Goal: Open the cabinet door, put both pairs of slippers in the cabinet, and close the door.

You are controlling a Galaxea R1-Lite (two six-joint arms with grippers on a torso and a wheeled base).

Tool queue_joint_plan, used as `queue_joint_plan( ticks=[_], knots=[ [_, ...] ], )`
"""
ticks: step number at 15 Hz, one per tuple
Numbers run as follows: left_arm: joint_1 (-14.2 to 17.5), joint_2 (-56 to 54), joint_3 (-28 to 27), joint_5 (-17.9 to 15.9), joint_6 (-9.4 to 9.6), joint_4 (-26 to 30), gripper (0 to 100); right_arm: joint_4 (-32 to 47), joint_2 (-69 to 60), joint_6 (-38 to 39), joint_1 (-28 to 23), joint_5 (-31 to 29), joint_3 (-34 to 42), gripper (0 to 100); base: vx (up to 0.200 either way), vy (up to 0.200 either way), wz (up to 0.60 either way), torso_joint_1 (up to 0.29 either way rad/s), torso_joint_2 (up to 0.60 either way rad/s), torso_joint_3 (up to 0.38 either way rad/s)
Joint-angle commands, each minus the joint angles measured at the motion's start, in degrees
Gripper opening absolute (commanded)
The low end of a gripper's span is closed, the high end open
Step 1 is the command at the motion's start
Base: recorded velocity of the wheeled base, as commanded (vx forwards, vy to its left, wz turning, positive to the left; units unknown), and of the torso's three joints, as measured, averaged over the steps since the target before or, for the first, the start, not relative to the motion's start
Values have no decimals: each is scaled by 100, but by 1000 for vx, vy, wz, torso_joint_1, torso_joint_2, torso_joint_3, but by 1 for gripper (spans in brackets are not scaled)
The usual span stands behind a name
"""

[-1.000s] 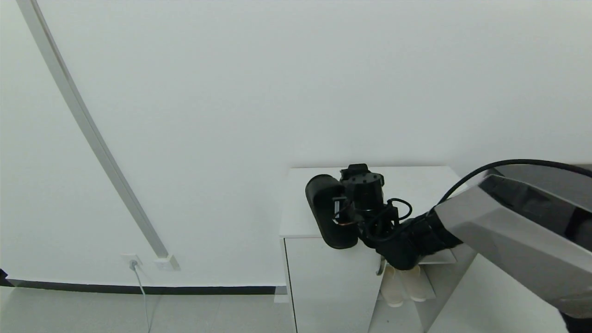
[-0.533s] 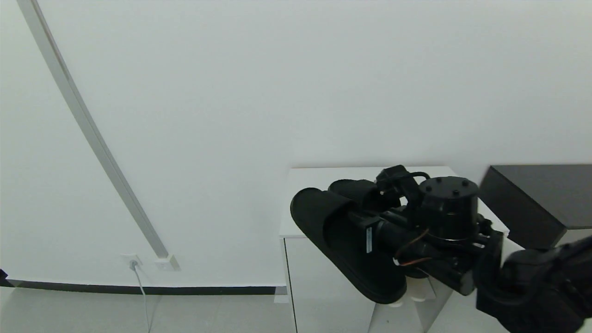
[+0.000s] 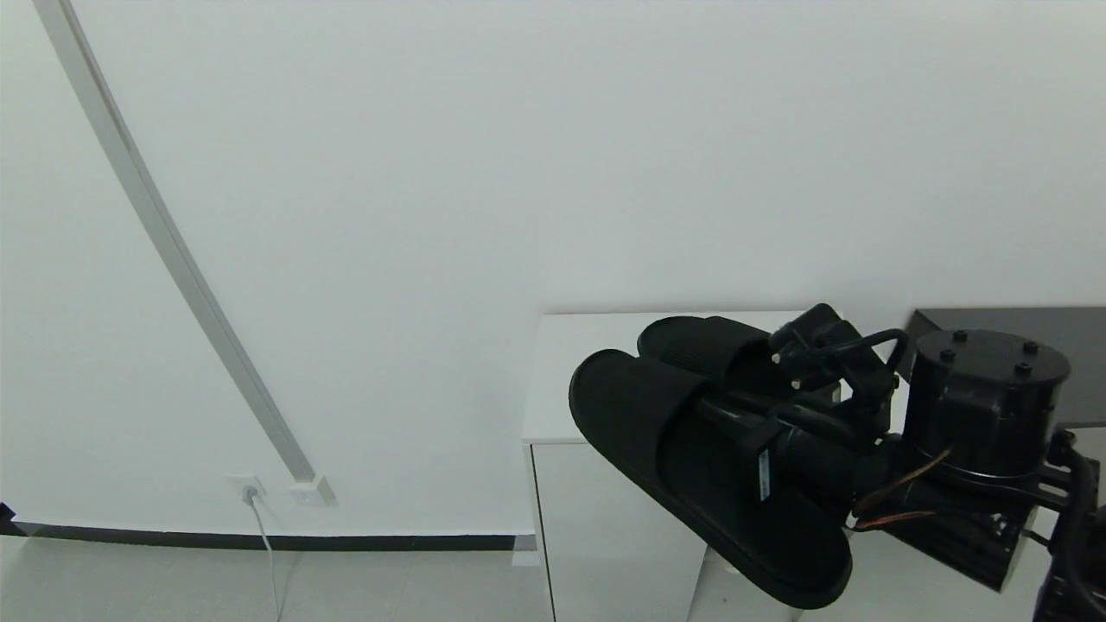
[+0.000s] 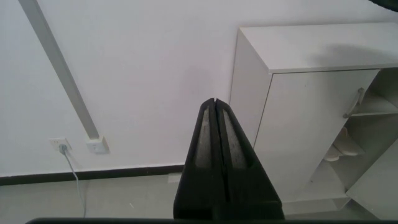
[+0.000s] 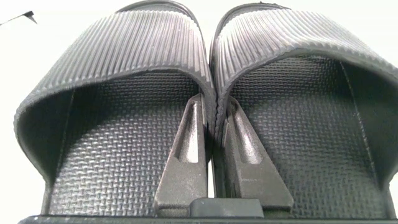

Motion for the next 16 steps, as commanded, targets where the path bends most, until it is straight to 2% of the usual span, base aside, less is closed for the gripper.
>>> queue_joint_plan(
  ticks=[1,3,10,16],
  knots=[
    [0,4,1,-2,-1,0,0,22,-167,-25,-187,247,66,0,0,0,0,0,0,0],
    [0,4,1,-2,-1,0,0,75,-202,-16,-292,528,92,0,0,0,0,0,0,0],
    [-9,4,1,-2,-1,0,0,171,-97,19,-266,572,119,0,0,0,0,0,0,0],
    [0,4,1,7,-9,0,0,154,-53,19,-178,572,224,0,-200,0,0,4,0,0]
  ],
)
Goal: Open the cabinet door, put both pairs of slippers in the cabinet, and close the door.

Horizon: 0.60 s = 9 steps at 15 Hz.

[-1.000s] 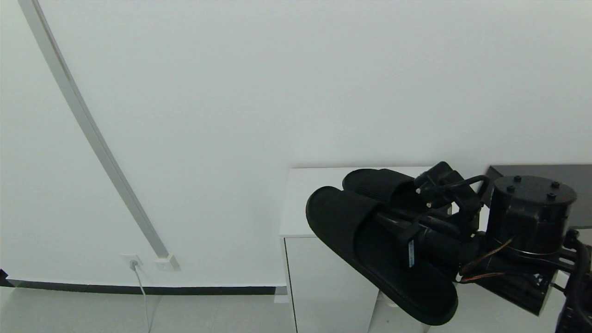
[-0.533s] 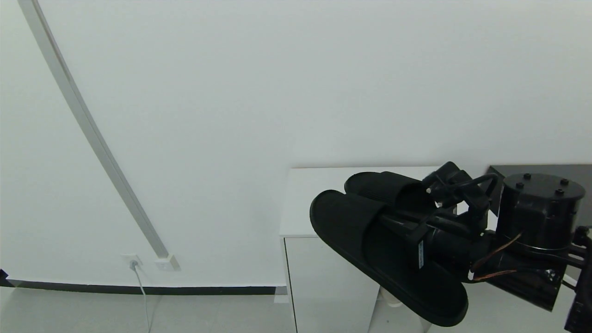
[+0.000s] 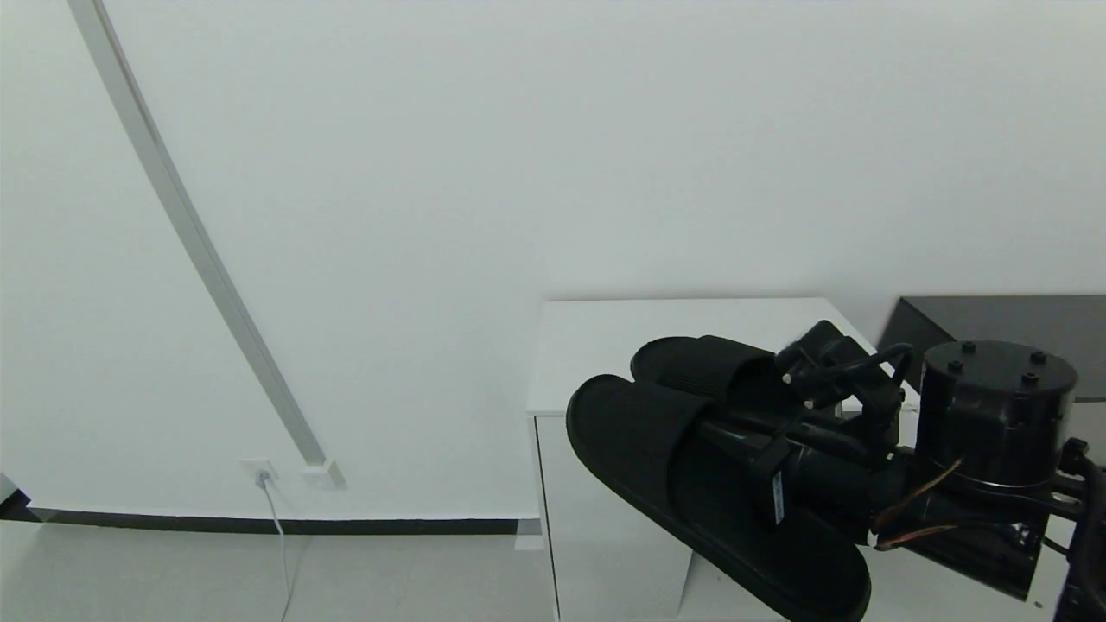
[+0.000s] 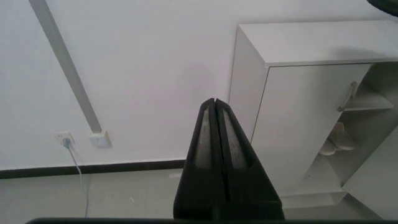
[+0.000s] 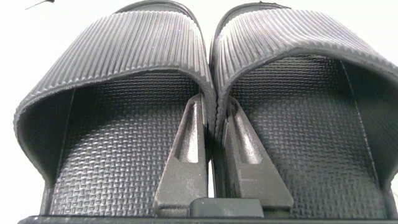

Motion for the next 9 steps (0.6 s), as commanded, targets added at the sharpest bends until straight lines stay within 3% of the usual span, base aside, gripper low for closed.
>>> queue_joint_plan(
  ticks=[1,4,9],
  knots=[
    [-9,4,-2,1,-1,3,0,0,31,-2,12,-4,44,0,-200,0,0,-2,-2,2],
    [0,4,-2,1,-1,3,0,0,31,7,100,-13,97,0,-200,0,0,1,-2,-2],
    [0,4,-2,-8,8,3,0,9,128,7,127,-13,97,0,0,0,0,0,0,0]
  ],
)
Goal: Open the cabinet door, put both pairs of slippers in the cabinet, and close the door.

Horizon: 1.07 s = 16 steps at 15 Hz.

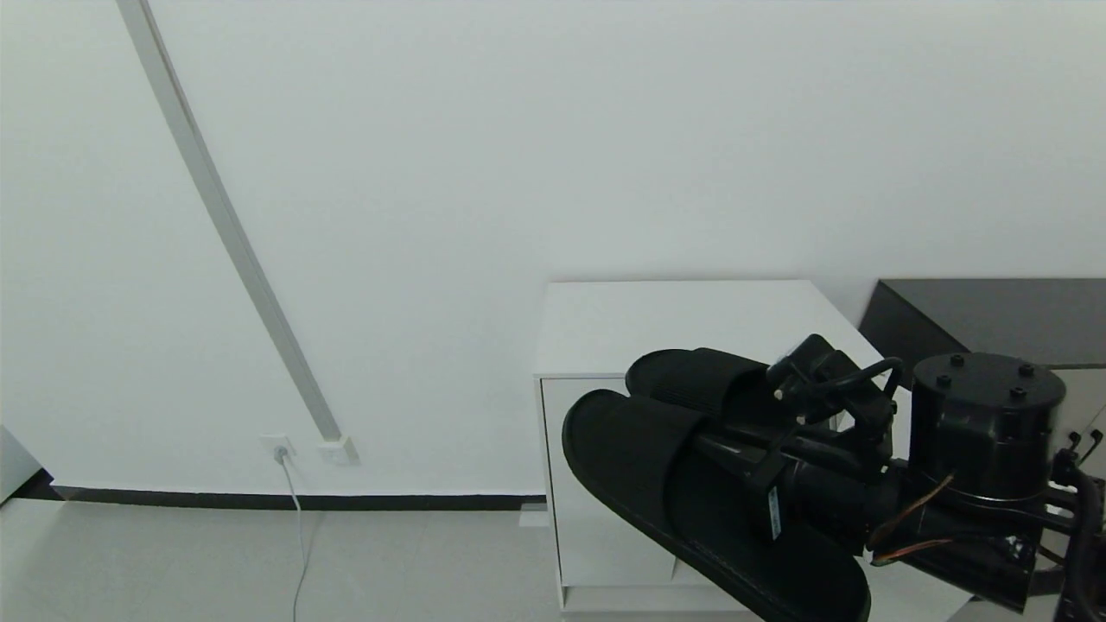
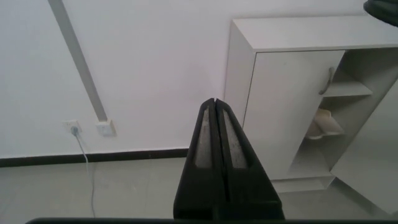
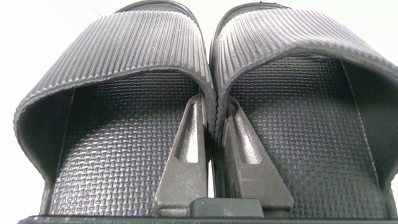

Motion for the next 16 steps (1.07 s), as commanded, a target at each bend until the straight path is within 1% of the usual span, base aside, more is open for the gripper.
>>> queue_joint_plan(
  ticks=[1,4,12,16],
  knots=[
    [-6,4,1,-3,4,0,0,-7,122,-2,26,-3,3,0,0,0,0,0,0,0],
    [2,4,1,5,4,0,0,-7,122,121,70,-3,21,0,0,0,0,0,0,0],
    [2,4,1,5,-5,0,0,-7,148,121,70,-12,21,0,0,0,0,0,0,0],
    [2,4,1,5,-5,0,0,-7,166,121,70,-12,21,0,0,-200,0,2,2,2]
  ],
)
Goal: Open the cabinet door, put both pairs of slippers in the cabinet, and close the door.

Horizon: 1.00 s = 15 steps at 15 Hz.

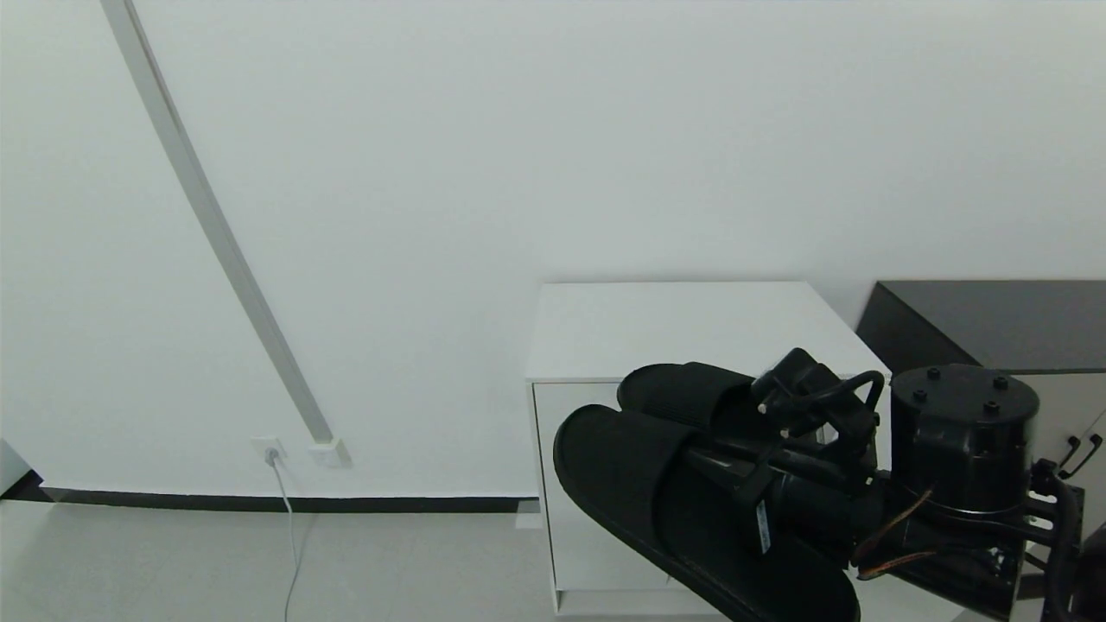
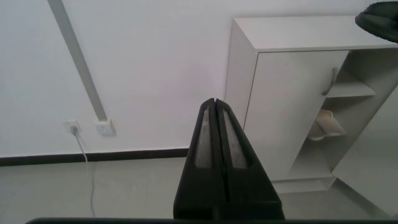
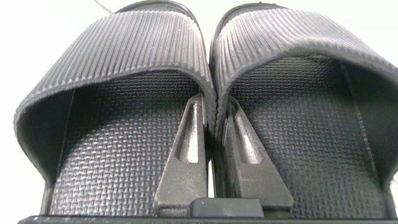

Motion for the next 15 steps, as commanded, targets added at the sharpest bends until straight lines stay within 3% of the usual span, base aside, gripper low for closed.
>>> queue_joint_plan(
  ticks=[1,12,15],
  knots=[
    [7,4,-2,1,8,-5,0,0,20,-2,-5,-6,8,0,0,-200,0,22,2,2],
    [7,4,-2,1,-1,-5,0,-96,29,-2,-14,12,175,0,0,-200,0,2,4,2],
    [7,4,-2,1,-1,-5,0,-105,47,-2,-22,3,183,0,0,0,0,0,0,0]
  ],
)
